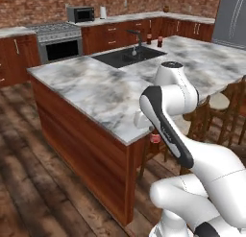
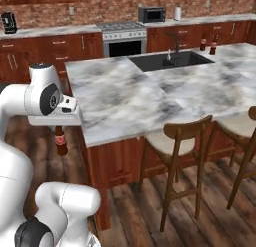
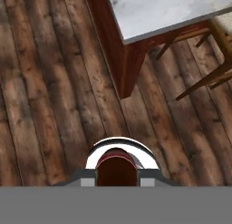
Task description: Place the large bottle from the dining counter next to the other large bottle outside the sink, and place the small bottle from the dining counter next to the other small bottle inside the sink.
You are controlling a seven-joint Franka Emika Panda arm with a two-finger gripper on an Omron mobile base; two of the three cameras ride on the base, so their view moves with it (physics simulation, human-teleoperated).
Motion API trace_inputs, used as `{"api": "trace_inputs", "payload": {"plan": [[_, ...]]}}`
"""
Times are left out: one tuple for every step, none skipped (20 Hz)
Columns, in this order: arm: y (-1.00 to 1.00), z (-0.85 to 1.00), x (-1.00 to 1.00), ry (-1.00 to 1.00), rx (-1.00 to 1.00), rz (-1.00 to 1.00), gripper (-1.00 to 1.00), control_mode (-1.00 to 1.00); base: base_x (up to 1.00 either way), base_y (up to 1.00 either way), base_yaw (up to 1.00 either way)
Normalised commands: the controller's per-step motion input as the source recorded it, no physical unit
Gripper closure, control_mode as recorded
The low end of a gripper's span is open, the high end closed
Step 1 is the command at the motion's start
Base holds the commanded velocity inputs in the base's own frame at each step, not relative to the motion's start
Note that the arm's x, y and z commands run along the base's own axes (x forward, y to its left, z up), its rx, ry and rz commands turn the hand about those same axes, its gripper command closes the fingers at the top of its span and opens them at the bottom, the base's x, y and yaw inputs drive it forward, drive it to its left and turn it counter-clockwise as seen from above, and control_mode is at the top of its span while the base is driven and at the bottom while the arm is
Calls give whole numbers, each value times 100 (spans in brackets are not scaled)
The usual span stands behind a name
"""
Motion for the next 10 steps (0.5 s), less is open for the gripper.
{"api": "trace_inputs", "payload": {"plan": [[0,0,0,0,0,0,100,100,0,100,-38],[0,0,0,0,0,0,100,100,0,100,-37],[0,0,0,0,0,0,100,100,0,100,-37],[0,0,0,0,0,0,100,100,0,100,-37],[0,0,0,0,0,0,100,100,0,100,-37],[0,0,0,0,0,0,100,100,0,100,-37],[0,0,0,0,0,0,100,100,0,100,-38],[0,0,0,0,0,0,100,100,3,100,-38],[0,0,0,0,0,0,100,100,6,100,-39],[0,0,0,0,0,0,100,100,9,100,-39]]}}
